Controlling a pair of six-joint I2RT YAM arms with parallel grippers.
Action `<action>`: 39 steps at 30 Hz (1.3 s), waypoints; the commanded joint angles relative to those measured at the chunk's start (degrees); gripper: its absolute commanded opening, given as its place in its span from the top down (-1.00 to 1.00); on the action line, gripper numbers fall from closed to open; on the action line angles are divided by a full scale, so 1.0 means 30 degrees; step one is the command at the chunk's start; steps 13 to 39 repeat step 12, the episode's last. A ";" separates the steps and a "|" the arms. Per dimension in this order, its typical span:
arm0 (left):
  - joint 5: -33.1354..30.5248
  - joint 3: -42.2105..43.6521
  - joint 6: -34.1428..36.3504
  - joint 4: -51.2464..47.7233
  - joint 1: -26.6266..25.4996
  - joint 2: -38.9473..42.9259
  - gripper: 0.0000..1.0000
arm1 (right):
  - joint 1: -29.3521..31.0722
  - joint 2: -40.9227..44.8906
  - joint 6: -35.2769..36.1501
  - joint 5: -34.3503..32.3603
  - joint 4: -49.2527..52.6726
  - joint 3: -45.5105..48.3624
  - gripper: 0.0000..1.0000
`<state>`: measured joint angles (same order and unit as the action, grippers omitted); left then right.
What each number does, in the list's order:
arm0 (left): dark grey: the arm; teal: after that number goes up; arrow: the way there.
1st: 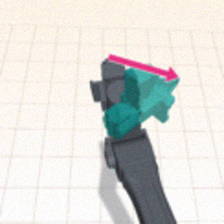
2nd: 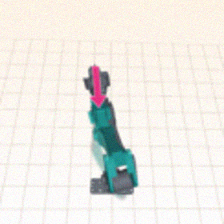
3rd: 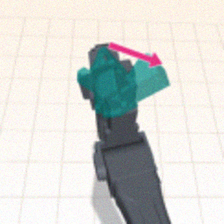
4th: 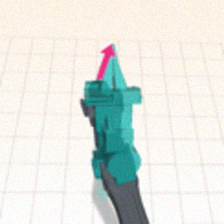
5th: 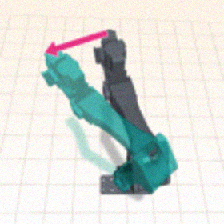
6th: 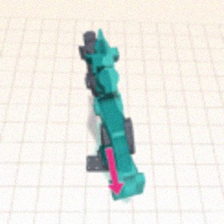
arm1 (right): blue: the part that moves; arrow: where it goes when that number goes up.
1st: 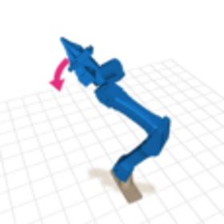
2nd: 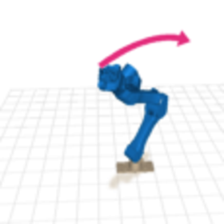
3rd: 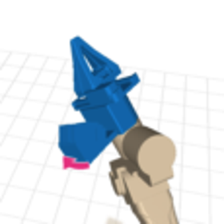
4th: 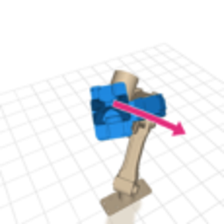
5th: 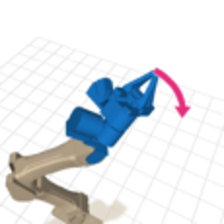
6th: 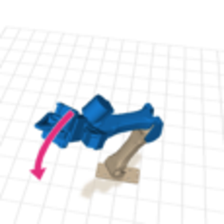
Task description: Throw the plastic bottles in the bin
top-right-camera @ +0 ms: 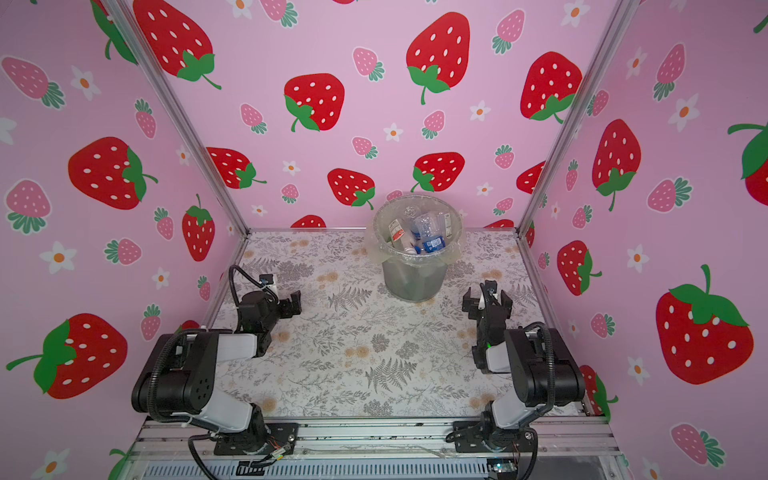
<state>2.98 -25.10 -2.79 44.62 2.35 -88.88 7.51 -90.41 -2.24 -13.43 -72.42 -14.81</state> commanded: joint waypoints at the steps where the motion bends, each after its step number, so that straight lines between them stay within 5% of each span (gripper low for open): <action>1: -0.0262 -0.0275 0.0226 -0.0232 -0.0062 0.0017 -0.98 | 0.0074 0.0083 0.0337 -0.0058 -0.0163 -0.0015 -0.99; 39: -0.0291 -0.0304 0.0214 -0.0225 -0.0073 0.0037 -0.98 | 0.0075 0.0102 0.0365 -0.0001 -0.0118 -0.0055 -0.99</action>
